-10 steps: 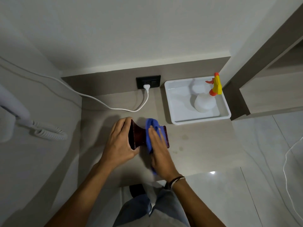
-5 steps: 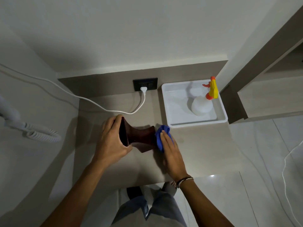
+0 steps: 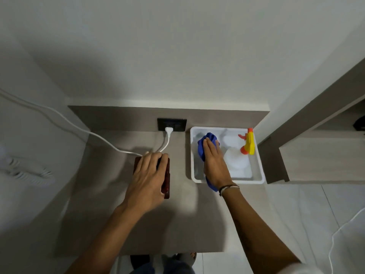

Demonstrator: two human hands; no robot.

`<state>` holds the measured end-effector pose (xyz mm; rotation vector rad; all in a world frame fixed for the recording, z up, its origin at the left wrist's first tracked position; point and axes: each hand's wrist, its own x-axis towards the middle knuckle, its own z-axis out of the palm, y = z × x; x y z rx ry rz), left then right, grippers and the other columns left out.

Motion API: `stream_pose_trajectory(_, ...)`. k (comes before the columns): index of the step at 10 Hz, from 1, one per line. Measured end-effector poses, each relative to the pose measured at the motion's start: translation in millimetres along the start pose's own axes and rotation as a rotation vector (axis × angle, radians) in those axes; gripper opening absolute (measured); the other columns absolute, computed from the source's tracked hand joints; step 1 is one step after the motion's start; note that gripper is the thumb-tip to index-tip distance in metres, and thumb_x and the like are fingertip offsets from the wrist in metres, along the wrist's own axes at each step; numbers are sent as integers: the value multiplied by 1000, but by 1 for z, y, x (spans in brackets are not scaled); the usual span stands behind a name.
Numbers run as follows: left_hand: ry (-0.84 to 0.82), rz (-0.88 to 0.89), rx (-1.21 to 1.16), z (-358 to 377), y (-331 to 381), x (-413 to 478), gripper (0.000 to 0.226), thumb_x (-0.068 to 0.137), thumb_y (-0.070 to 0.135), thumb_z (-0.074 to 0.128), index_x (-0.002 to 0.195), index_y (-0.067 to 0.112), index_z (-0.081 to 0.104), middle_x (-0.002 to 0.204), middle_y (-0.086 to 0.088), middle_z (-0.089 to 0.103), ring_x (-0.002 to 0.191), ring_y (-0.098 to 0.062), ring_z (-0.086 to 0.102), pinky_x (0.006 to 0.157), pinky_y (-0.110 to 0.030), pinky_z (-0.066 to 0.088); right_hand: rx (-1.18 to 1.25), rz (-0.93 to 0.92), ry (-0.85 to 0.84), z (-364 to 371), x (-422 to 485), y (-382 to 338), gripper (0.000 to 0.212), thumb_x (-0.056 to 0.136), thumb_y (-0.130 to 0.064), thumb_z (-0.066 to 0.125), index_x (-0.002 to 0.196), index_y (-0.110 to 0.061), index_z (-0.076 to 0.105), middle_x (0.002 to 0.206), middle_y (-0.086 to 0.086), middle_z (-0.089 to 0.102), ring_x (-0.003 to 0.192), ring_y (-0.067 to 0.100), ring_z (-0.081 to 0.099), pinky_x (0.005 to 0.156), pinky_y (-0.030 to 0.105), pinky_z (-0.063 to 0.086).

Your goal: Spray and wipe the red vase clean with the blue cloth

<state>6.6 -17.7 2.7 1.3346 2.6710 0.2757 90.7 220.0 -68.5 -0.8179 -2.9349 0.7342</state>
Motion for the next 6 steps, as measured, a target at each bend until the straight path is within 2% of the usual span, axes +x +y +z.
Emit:
stream_pose_trajectory(1, -11, 3, 9, 5, 1, 1, 132, 45, 36, 102, 157, 4, 39, 152, -18, 45, 147, -39, 32, 128, -52, 16, -206, -53, -251, 19, 25, 16, 76, 115, -15, 47, 172, -1, -2, 183, 18, -4, 170, 42, -4, 139, 52, 8)
stream_pose_trajectory(2, -32, -7, 71, 7, 1, 0, 131, 69, 85, 74, 164, 4, 32, 167, -22, 38, 158, -42, 32, 132, -53, 11, -497, -193, -378, 38, 34, 28, 78, 117, -34, 38, 170, 5, -4, 180, 29, -4, 168, 49, -7, 136, 63, 1)
stream_pose_trajectory(3, -35, -24, 78, 7, 3, 0, 120, 91, 95, 34, 166, 2, 33, 171, -23, 36, 162, -39, 28, 135, -52, 8, -591, -237, -404, 40, 34, 29, 75, 117, -36, 32, 170, 5, -1, 180, 30, -3, 167, 52, -8, 135, 67, 3)
stream_pose_trajectory(4, -15, -27, 95, 9, 2, 1, 98, 104, 79, 17, 167, 4, 31, 173, -22, 36, 164, -38, 26, 135, -51, 4, -574, -222, -388, 35, 35, 32, 75, 117, -38, 30, 171, 2, -3, 181, 27, -4, 168, 49, -7, 136, 63, 5)
stream_pose_trajectory(5, -13, -33, 100, 10, 4, -2, 92, 105, 72, 11, 168, 7, 27, 175, -20, 32, 165, -36, 22, 135, -48, -1, -437, -111, -383, 18, 25, 18, 94, 108, -46, 51, 172, -3, -2, 182, 21, -6, 169, 46, -5, 139, 55, 7)
stream_pose_trajectory(6, 24, -60, 35, 3, 5, 4, 98, 102, 77, 14, 170, 7, 25, 177, -20, 28, 166, -36, 18, 136, -52, 7, -282, -105, -198, 10, 16, -8, 94, 107, -46, 55, 173, -4, 2, 183, 17, -4, 170, 43, -6, 139, 50, 5)
